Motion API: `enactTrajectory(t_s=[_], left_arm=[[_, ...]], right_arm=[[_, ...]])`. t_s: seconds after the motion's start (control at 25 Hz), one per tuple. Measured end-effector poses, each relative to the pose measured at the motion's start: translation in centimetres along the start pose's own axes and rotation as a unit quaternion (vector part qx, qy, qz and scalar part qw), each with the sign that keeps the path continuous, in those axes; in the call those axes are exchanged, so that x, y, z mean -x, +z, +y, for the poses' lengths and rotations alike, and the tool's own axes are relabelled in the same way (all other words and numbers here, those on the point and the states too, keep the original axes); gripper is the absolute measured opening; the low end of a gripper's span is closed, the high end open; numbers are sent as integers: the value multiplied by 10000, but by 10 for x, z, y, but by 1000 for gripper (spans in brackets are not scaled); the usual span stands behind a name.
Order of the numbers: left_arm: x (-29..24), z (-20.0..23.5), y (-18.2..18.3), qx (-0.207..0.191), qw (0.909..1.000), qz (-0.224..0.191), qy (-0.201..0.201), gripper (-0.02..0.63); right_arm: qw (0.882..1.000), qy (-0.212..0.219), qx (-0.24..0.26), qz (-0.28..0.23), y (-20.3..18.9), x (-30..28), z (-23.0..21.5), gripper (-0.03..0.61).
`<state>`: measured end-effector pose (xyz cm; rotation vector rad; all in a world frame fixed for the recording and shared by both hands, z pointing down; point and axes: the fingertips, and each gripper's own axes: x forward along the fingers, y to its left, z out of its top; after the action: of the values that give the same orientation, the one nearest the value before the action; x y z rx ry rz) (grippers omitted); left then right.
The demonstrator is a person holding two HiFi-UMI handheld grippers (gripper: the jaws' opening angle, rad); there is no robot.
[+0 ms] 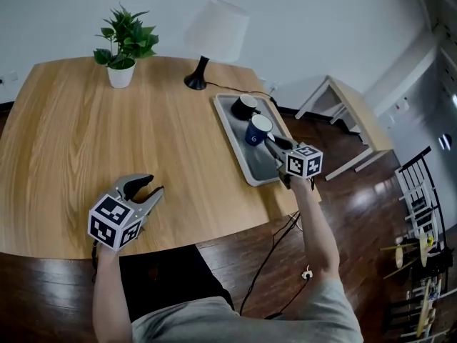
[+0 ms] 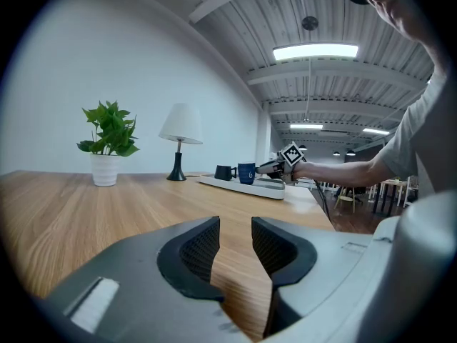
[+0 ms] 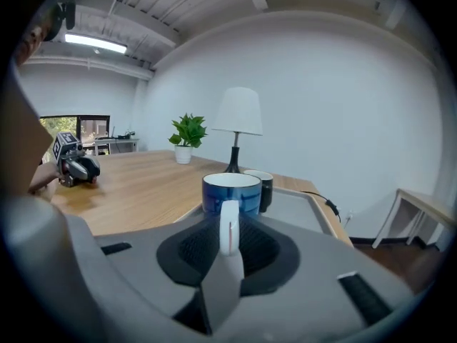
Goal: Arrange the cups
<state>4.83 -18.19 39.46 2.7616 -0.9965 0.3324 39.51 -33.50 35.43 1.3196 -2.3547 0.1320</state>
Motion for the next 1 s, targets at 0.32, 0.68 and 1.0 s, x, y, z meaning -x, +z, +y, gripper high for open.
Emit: enactTrajectory(t_s=[0.32,0.68,1.0], left_arm=[[1,0,0,13,10000,-11,-1,150],[0,0,1,17,10000,-8,7,150],[0,0,3,-7,10000,-11,21,150]], right_arm=[[9996,117,-206,-132,-8,-5,-25,80],[9997,-108,-227,6,-12,-2,-31,99],[9788,-215,-1372,-1504,52,48,13,103]])
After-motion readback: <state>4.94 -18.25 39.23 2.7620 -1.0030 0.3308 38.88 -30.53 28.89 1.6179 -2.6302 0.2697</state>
